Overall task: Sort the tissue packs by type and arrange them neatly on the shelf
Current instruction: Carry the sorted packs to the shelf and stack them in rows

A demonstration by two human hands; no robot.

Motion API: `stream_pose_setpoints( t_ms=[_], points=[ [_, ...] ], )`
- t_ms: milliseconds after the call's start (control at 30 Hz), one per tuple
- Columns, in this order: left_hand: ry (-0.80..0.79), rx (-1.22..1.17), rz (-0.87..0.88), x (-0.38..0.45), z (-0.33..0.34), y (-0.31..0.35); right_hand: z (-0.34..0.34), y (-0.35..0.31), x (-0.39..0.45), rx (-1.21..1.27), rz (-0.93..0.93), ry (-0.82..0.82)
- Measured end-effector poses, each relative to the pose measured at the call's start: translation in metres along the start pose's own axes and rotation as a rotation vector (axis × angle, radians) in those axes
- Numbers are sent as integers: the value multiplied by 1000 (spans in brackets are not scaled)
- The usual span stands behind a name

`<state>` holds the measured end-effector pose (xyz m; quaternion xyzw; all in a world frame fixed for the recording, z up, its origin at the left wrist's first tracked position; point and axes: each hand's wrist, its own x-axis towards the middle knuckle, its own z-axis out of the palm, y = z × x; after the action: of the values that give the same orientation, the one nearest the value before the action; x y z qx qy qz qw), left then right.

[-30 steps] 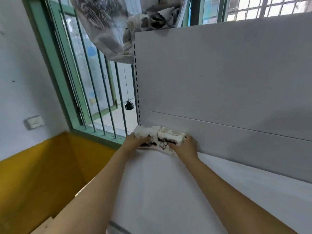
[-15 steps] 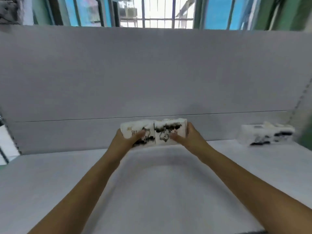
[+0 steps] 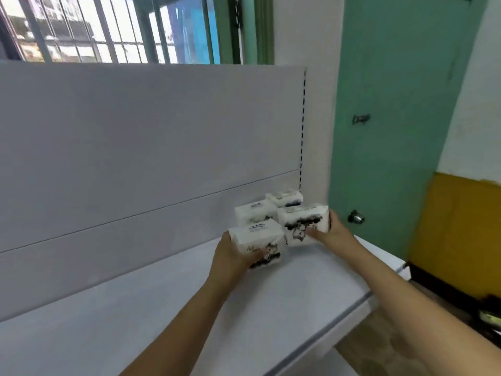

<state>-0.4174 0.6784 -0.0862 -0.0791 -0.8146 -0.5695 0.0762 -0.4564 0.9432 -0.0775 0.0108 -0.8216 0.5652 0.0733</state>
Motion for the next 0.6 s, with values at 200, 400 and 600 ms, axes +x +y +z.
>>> stream_pose_setpoints(
  t_ms=[200,400,600],
  points=[
    [266,271,-145,60,63,-31,-9,40,73,-115,9,-59],
    [315,55,-23,70,85,-33,-10,60,108,-106,-45,-149],
    [359,96,31,70,91,-30,-6,57,100,9,-23,-261]
  ],
)
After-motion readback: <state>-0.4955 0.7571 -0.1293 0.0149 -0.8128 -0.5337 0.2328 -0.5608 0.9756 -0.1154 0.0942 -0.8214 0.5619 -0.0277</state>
